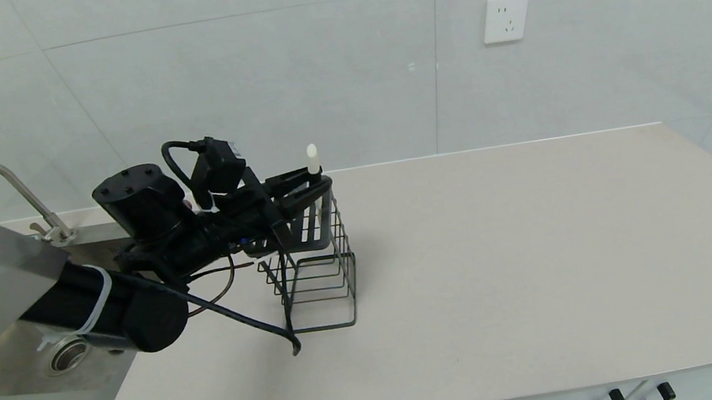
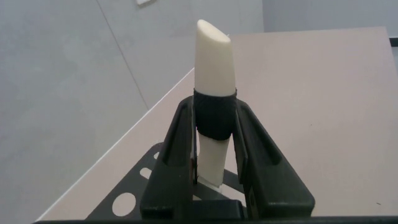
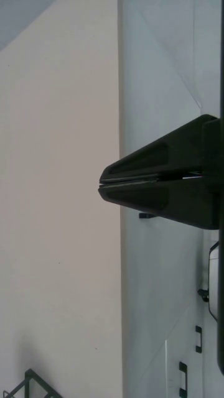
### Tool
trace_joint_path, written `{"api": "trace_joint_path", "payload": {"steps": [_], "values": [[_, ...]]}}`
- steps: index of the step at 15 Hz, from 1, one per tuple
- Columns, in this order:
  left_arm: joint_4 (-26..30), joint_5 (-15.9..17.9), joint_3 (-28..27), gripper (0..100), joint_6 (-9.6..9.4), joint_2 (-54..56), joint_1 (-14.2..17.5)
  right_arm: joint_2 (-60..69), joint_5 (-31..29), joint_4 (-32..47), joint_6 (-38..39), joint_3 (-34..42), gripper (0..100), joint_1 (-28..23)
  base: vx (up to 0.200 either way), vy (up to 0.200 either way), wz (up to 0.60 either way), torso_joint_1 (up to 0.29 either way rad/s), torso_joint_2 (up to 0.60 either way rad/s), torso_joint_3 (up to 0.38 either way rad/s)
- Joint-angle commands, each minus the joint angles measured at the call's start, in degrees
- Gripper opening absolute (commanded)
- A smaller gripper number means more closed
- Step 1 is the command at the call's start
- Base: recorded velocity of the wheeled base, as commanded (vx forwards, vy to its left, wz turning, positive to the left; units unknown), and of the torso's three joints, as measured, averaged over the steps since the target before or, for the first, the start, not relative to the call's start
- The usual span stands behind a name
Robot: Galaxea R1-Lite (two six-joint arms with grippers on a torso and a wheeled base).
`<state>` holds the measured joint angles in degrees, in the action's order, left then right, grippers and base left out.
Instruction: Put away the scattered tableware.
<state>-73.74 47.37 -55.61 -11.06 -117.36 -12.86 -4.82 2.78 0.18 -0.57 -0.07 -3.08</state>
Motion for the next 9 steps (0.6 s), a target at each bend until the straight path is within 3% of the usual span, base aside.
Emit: {"api": "trace_joint_path", "payload": {"steps": [1, 3, 4, 9], "values": [[0.0, 0.0, 0.1, 0, 0.07, -0.2, 0.0, 0.0, 0.0, 0.0, 0.0, 0.1, 0, 0.0, 0.0, 0.0, 0.0, 0.0, 0.0, 0.0], [0.0, -0.1, 0.7, 0, 0.07, 0.0, 0.0, 0.0, 0.0, 0.0, 0.0, 0.0, 0, 0.0, 0.0, 0.0, 0.0, 0.0, 0.0, 0.0], [0.0, -0.1, 1.6, 100, 0.16, 0.2, 0.0, 0.0, 0.0, 0.0, 0.0, 0.0, 0, 0.0, 0.0, 0.0, 0.0, 0.0, 0.0, 0.0], [-3.0, -0.1, 2.9, 100, 0.07, -0.3, 0.5, 0.0, 0.0, 0.0, 0.0, 0.0, 0, 0.0, 0.0, 0.0, 0.0, 0.0, 0.0, 0.0]]}}
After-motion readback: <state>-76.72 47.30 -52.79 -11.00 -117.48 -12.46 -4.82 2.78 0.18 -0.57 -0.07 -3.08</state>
